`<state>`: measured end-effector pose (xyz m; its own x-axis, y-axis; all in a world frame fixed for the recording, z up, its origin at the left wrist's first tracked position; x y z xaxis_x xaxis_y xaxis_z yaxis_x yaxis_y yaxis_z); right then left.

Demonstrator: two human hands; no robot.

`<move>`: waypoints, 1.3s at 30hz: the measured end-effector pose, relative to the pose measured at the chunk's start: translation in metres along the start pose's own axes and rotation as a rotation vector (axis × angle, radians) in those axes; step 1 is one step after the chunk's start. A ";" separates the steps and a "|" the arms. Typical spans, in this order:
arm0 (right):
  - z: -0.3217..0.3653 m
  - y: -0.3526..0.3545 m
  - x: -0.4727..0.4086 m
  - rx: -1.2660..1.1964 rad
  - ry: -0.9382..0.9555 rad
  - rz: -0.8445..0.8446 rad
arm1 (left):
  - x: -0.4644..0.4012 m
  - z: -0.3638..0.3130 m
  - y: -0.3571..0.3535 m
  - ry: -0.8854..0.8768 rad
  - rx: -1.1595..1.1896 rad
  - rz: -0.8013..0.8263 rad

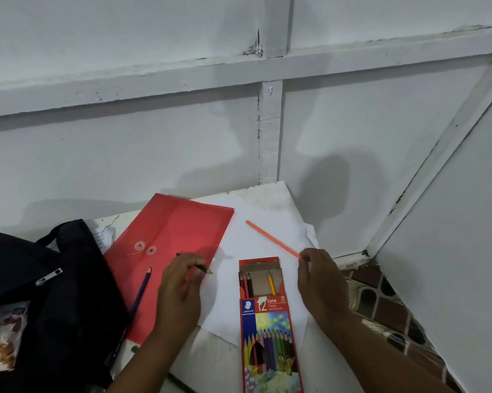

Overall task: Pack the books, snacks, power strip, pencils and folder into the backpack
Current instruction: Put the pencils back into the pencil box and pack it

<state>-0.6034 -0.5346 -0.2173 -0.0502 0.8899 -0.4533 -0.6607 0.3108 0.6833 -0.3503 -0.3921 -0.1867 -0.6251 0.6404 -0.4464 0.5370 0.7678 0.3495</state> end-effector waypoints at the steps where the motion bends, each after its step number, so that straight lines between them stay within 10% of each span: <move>1: 0.000 0.001 0.000 -0.027 -0.012 0.001 | -0.004 -0.007 0.004 0.025 0.030 -0.028; 9: -0.005 0.005 0.000 -0.182 0.026 -0.062 | -0.035 -0.042 -0.003 0.313 0.374 -0.183; 17: -0.003 0.007 -0.001 -0.174 0.051 -0.033 | -0.016 -0.033 -0.070 0.534 0.239 0.155; 32: -0.003 0.017 0.000 -0.445 0.067 -0.148 | -0.002 0.001 -0.087 -0.021 -0.073 0.189; 39: 0.005 0.037 -0.006 -0.607 -0.111 -0.259 | 0.001 0.005 -0.095 -0.004 -0.117 0.313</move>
<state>-0.6236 -0.5271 -0.1863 0.2228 0.8512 -0.4752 -0.9469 0.3048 0.1019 -0.3990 -0.4648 -0.2248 -0.4372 0.8458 -0.3056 0.6341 0.5309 0.5622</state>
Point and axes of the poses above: each hand's wrist, its own x-axis away from the middle knuckle, its own y-axis out of the back of the hand, z = x × y, the point moved 6 cm from there along -x, towards the middle knuckle, and after that the axes turned 12 degrees about -z, right-handed, at the moved point
